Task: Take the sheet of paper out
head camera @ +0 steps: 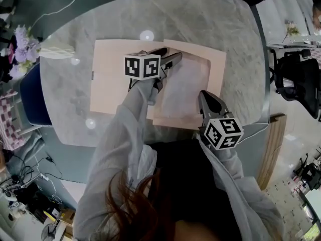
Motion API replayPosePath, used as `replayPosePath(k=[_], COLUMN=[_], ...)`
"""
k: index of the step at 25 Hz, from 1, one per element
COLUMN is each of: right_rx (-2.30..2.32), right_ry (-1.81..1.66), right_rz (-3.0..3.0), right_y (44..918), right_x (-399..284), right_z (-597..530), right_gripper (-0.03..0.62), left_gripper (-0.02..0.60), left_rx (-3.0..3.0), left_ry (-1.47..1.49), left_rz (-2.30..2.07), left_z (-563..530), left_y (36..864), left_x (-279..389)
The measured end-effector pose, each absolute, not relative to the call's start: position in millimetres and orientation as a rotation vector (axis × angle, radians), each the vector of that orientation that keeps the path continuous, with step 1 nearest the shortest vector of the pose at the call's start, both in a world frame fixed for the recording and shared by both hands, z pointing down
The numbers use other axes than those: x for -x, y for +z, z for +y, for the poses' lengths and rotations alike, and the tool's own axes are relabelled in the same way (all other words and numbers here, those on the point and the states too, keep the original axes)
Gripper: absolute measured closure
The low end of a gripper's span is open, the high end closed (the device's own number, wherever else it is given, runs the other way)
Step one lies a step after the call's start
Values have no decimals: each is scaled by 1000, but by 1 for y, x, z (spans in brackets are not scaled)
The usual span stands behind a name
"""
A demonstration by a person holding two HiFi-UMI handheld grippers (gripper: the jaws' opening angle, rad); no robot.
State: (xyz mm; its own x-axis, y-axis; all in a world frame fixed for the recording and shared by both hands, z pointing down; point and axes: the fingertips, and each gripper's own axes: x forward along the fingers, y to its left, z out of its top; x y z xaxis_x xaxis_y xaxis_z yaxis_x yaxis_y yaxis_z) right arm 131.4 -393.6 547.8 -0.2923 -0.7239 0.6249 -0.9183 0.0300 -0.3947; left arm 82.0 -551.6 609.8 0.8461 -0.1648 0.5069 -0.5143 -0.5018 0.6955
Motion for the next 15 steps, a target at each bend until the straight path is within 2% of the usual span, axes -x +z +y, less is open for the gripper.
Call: replayPosePath(k=[10, 15], right_rx=[-1700, -1711], right_ry=[1133, 1139], right_rz=[-2066, -2068], right_y=[547, 547], right_x=[-139, -141], right_z=[-394, -393], right_gripper=[586, 586], left_gripper=[278, 369], left_rx=[-2025, -2024], left_ry=[594, 668], left_rz=[-482, -540], left_z=[-539, -541], left_y=[619, 628], left_x=[-105, -100])
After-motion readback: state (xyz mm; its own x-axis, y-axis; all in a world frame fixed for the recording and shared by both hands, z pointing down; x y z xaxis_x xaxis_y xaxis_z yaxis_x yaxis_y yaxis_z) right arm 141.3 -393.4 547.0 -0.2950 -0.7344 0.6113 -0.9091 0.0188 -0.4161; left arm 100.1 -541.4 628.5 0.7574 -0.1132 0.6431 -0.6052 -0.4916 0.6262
